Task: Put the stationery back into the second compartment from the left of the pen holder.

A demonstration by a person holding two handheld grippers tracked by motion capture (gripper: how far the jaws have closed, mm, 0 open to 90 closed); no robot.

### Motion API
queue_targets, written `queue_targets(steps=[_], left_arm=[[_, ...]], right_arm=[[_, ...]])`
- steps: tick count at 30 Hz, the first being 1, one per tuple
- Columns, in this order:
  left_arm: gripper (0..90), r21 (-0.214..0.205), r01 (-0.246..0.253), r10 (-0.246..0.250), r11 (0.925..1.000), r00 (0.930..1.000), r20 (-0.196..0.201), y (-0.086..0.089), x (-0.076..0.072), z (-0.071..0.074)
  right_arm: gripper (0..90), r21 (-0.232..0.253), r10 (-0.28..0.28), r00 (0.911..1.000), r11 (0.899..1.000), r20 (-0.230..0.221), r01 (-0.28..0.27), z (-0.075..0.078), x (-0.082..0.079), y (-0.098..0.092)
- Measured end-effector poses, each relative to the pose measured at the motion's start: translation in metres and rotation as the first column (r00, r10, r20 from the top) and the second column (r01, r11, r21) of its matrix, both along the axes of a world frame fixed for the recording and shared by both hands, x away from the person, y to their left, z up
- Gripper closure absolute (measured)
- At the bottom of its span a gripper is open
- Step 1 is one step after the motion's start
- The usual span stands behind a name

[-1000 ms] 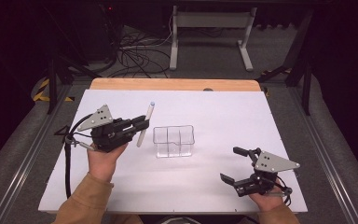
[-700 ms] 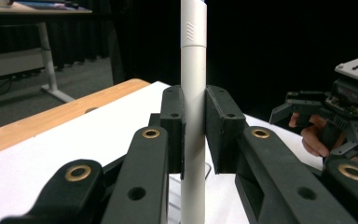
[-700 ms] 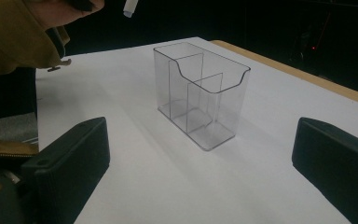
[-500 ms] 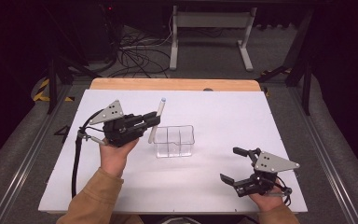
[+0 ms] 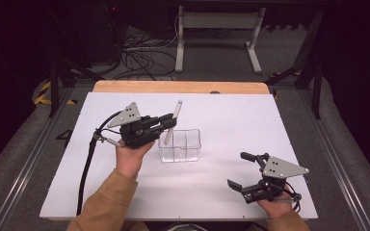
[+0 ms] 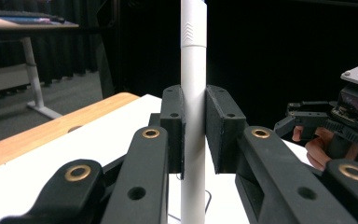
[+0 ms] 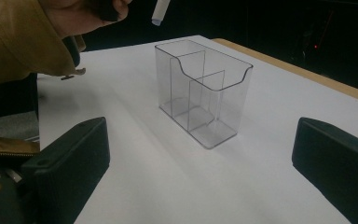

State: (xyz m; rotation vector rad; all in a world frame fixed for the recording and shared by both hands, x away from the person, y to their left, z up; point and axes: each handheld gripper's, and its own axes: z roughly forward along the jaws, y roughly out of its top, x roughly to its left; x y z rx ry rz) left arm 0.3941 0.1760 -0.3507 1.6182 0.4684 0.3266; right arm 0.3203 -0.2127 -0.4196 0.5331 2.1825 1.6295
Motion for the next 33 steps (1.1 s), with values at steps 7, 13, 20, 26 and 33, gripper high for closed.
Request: queue_targets(steps=[7,13,20,26,33], left_arm=[[78.7,-0.008,0.015,-0.015,0.9999,0.9998,0.015,-0.011,0.003,-0.006],[78.7,0.010,0.025,-0.025,0.9996,0.9996,0.014,-0.025,0.009,-0.008],[78.7,0.018,0.032,-0.032,0.9993,0.9994,0.008,-0.031,0.012,-0.011],[78.7,0.039,0.021,-0.022,0.9990,0.9995,0.023,-0.034,0.012,-0.014],[78.7,0.058,0.011,-0.012,0.9983,0.9996,0.024,-0.037,0.014,-0.020]], right_arm=[[4.3,0.000,0.003,1.0000,1.000,0.001,-0.003,0.000,0.000,0.000],[4.3,-0.008,0.005,1.0000,1.000,-0.002,-0.005,-0.001,0.000,0.001],[4.3,-0.004,0.007,1.0000,1.000,0.000,-0.007,-0.001,0.000,0.000],[4.3,-0.005,0.007,1.0000,1.000,0.004,-0.007,-0.001,0.000,0.001],[4.3,-0.012,0.011,0.9999,1.000,0.004,-0.011,-0.001,0.000,0.001]])
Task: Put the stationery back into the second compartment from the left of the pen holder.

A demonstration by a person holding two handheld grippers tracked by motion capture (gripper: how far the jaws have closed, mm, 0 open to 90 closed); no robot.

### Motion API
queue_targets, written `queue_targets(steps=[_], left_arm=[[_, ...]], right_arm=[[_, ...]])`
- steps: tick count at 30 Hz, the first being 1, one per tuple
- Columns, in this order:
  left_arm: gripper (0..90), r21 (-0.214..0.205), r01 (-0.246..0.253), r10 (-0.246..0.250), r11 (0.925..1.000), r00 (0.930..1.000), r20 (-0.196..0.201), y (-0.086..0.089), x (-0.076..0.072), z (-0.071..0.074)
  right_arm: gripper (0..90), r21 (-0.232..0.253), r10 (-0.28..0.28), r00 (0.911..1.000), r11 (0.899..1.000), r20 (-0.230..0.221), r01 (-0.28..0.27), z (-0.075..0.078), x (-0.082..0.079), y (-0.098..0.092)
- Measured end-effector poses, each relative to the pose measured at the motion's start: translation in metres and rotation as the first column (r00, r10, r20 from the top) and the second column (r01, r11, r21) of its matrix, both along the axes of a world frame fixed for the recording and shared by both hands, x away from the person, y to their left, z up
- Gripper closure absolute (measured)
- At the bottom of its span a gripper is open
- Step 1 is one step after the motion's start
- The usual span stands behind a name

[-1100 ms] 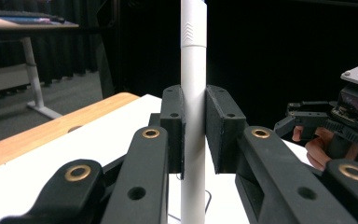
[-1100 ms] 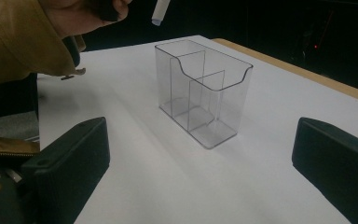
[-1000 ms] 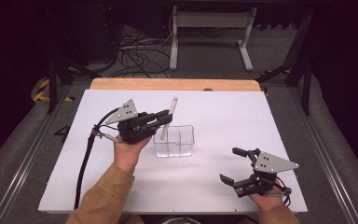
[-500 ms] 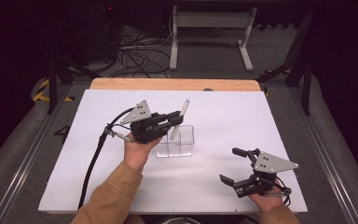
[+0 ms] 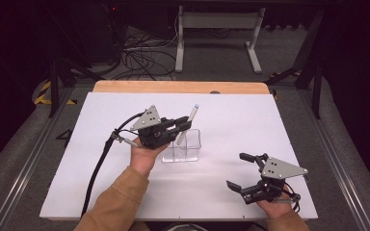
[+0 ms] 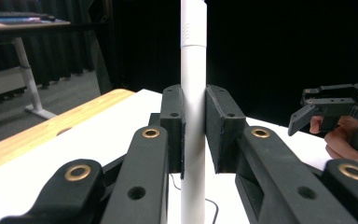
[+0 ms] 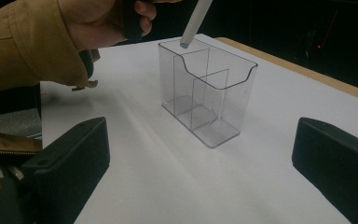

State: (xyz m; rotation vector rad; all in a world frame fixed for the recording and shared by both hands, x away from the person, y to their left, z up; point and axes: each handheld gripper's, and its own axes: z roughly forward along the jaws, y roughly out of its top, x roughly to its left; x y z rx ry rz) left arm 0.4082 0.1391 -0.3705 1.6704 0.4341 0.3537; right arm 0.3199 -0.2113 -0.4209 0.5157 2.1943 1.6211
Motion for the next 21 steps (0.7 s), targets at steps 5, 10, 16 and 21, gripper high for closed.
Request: queue_targets(steps=[5,10,16,21], left_arm=[[78.7,0.014,-0.009,0.009,0.9999,0.9999,-0.004,0.000,0.001,-0.004],[78.6,0.015,-0.049,0.049,0.9987,0.9987,-0.014,0.004,0.002,-0.010],[78.5,0.018,-0.067,0.068,0.9976,0.9973,-0.029,0.007,0.002,-0.018],[78.5,0.046,-0.060,0.062,0.9971,0.9966,-0.054,0.009,0.000,-0.023]], right_arm=[[4.3,0.002,0.002,1.0000,1.000,-0.001,-0.002,0.000,0.000,0.000],[4.3,0.002,0.006,1.0000,1.000,0.000,-0.006,0.000,0.000,0.000],[4.3,0.002,0.005,1.0000,1.000,0.002,-0.005,0.000,0.000,0.000],[4.3,0.000,0.008,1.0000,1.000,-0.002,-0.008,-0.001,0.000,0.001]])
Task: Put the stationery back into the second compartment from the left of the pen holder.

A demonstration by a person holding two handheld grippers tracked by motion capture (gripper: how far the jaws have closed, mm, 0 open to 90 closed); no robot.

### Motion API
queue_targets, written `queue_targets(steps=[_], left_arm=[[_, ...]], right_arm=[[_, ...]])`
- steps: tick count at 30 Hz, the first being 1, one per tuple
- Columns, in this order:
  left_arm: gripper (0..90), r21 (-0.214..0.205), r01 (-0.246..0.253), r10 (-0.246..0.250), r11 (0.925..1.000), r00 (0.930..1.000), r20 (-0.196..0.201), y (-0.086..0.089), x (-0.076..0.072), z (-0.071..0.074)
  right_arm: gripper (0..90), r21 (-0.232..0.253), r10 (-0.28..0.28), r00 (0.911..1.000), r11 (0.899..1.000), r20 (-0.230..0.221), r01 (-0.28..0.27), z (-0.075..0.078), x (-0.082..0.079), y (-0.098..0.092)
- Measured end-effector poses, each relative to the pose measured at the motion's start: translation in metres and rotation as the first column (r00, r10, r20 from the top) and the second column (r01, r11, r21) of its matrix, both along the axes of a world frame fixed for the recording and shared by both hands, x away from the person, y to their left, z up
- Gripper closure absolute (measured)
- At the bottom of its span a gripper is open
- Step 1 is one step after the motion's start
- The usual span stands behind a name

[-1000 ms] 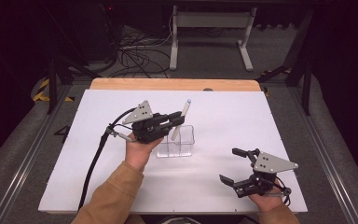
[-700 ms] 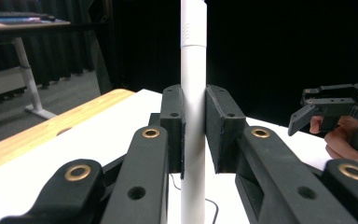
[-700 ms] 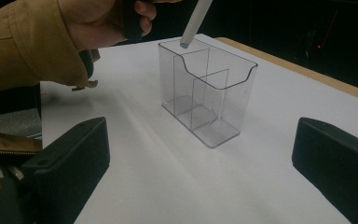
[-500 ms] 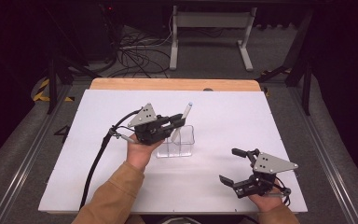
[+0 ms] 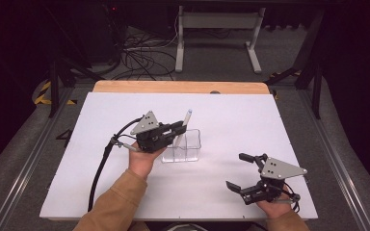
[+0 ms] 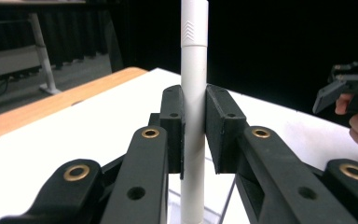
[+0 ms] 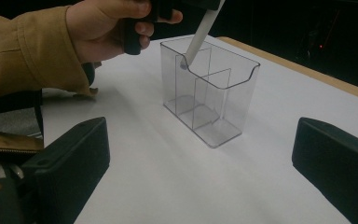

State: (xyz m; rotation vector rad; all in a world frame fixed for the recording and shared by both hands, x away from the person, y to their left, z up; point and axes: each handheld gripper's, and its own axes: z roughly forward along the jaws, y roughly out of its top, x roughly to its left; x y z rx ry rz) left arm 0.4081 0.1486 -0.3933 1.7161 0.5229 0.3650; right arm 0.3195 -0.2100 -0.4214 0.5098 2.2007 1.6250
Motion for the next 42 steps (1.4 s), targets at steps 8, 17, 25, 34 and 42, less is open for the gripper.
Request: queue_targets(steps=[8,17,25,34,42], left_arm=[[78.2,0.039,0.006,-0.005,0.9992,0.9997,-0.024,0.003,-0.002,-0.006],[77.7,0.098,0.002,0.005,0.9952,0.9979,-0.064,0.002,-0.003,-0.009],[42.8,0.118,-0.037,0.048,0.9923,0.9948,-0.090,0.010,-0.005,-0.005],[19.1,0.105,-0.033,0.041,0.9939,0.9969,-0.067,0.021,-0.018,0.009],[13.5,0.112,-0.028,0.034,0.9933,0.9980,-0.053,0.025,-0.029,0.016]], right_arm=[[4.3,0.000,0.002,1.0000,1.000,-0.001,-0.002,0.000,0.000,0.000],[4.3,-0.001,0.001,1.0000,1.000,-0.001,-0.001,0.000,0.000,0.000],[4.3,0.002,0.001,1.0000,1.000,0.003,-0.001,0.000,0.001,0.000],[4.3,0.005,0.002,1.0000,1.000,0.004,-0.002,0.001,0.002,0.000],[4.3,0.004,0.000,1.0000,1.000,0.005,0.000,0.001,0.000,0.000]])
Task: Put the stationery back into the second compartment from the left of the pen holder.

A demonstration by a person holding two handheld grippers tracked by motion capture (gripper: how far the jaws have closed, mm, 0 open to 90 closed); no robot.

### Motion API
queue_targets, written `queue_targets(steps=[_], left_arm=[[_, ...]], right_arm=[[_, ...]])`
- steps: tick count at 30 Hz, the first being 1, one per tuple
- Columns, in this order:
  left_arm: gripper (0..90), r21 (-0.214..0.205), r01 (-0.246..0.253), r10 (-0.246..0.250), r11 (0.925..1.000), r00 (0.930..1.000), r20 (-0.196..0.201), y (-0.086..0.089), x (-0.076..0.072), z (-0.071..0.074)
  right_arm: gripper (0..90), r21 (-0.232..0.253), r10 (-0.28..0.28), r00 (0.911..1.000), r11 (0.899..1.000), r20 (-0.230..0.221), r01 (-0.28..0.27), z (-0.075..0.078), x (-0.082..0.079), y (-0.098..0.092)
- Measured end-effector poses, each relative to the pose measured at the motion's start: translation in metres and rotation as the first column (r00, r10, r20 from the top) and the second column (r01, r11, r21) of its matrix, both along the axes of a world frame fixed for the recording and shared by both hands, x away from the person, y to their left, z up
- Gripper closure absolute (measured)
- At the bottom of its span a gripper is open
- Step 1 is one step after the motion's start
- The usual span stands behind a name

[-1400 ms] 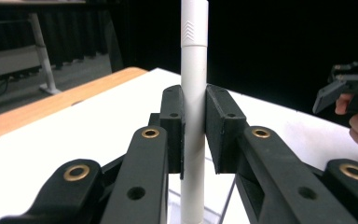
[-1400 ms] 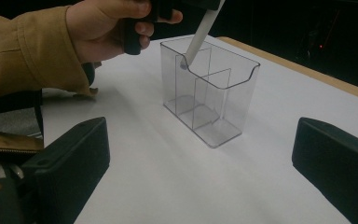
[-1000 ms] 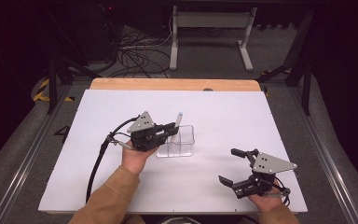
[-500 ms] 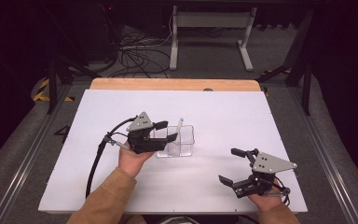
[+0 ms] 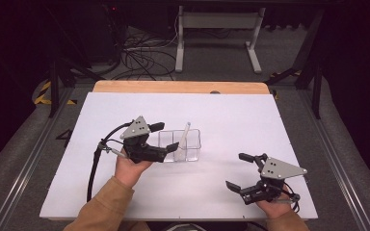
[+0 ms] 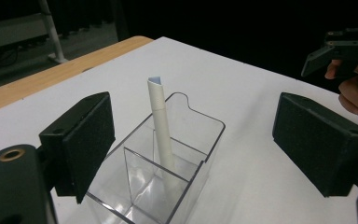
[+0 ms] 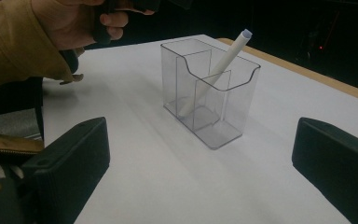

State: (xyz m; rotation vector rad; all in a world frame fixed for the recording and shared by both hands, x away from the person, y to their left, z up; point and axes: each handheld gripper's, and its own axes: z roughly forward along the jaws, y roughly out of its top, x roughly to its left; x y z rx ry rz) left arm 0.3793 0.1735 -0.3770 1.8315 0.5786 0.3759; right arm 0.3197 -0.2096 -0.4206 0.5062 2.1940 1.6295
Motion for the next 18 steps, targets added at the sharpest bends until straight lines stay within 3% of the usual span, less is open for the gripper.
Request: queue_targets(steps=[7,11,16,18], left_arm=[[10.3,0.036,-0.006,0.005,0.9993,0.9996,0.028,0.011,-0.012,0.005],[8.4,0.013,-0.009,0.009,0.9999,0.9999,0.009,0.020,-0.020,0.004],[7.2,0.031,-0.023,0.022,0.9993,0.9993,0.029,0.034,-0.030,0.003],[6.1,0.026,-0.014,0.014,0.9996,0.9997,0.020,0.040,-0.034,0.002]], right_arm=[[4.3,0.000,-0.007,1.0000,1.000,-0.002,0.007,0.000,0.001,0.000],[4.3,0.000,-0.010,0.9999,1.000,-0.004,0.010,0.000,0.002,0.000],[4.3,-0.005,-0.010,0.9999,1.000,-0.005,0.009,0.000,0.002,0.000],[4.3,-0.001,-0.013,0.9999,1.000,-0.005,0.013,0.000,0.002,0.000]])
